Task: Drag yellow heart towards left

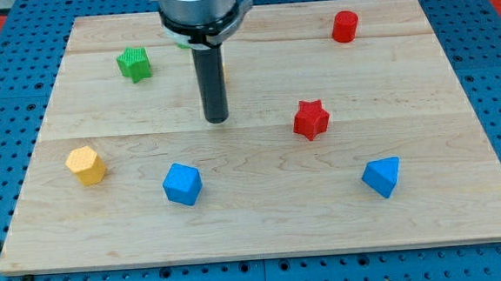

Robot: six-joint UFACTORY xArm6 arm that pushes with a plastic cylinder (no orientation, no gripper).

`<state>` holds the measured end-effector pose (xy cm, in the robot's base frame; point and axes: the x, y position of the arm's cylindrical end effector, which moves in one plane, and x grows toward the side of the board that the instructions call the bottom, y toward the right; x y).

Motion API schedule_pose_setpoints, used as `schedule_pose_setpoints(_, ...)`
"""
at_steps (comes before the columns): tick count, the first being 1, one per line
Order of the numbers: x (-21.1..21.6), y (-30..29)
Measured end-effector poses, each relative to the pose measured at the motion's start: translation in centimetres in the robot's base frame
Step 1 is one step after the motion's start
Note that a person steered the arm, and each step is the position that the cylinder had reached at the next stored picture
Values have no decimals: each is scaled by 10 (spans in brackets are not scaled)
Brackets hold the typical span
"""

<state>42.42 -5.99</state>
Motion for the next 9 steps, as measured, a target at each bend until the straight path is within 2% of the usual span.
schedule_pose_setpoints(1,1,-56)
schedule_pose_setpoints(2,-10,-76)
schedule_pose_setpoints(4,-16,-74)
schedule_pose_setpoints(7,2,-135)
schedule_pose_setpoints(8,2,-135)
schedule_pose_setpoints(9,-18,-108)
